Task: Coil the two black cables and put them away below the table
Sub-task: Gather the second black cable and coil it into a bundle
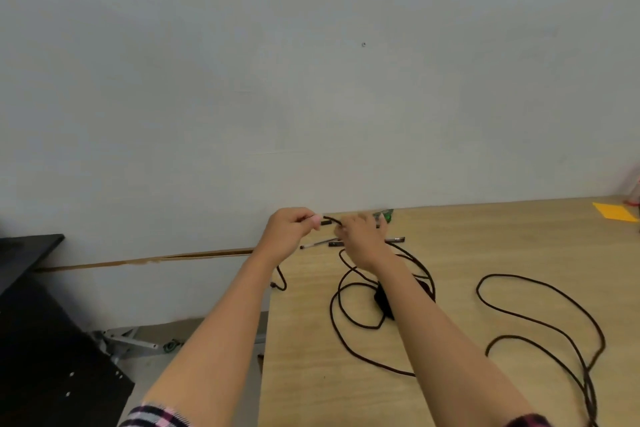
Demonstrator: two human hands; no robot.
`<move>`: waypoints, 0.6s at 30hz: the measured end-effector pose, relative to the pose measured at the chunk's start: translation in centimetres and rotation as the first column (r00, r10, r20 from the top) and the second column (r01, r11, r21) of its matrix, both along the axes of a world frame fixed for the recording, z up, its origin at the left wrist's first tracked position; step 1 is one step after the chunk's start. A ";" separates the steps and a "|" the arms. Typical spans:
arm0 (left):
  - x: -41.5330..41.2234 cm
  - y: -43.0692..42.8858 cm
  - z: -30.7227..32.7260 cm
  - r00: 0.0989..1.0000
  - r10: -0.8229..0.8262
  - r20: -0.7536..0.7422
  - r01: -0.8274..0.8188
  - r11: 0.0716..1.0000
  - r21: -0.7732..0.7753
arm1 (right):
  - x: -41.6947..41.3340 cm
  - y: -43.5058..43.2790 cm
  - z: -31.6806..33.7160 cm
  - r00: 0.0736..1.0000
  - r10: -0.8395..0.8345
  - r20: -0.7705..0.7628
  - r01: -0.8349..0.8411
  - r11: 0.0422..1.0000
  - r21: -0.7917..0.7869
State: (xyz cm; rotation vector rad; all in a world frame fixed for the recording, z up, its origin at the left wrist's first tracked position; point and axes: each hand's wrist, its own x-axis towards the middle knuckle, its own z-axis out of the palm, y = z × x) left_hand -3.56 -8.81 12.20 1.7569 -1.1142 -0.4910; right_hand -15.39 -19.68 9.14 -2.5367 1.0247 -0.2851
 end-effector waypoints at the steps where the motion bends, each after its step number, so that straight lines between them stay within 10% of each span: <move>1: 0.4 0.2 -0.1 1.000 -0.010 0.007 0.010 1.000 0.029 | -0.5 -0.4 0.0 0.997 -0.012 0.080 0.008 0.998 0.057; 6: 3.0 2.0 -1.1 1.000 0.010 0.026 -0.014 0.989 0.149 | -4.2 -3.6 2.2 0.896 -0.296 0.331 0.258 0.954 0.154; 8: 3.7 2.5 -1.3 0.998 0.034 -0.056 -0.025 0.990 0.142 | -5.2 -4.8 2.9 0.725 -0.544 0.422 0.350 0.820 0.453; 13: 3.4 2.3 -1.8 0.993 -0.076 -0.096 0.103 0.940 0.325 | -6.0 -5.7 2.8 0.370 -0.876 0.311 0.037 0.348 0.937; 18: 3.5 2.4 -3.6 1.000 -0.015 -0.015 0.020 0.897 0.441 | -6.2 -5.8 3.1 0.202 -0.944 0.261 -0.105 0.244 0.964</move>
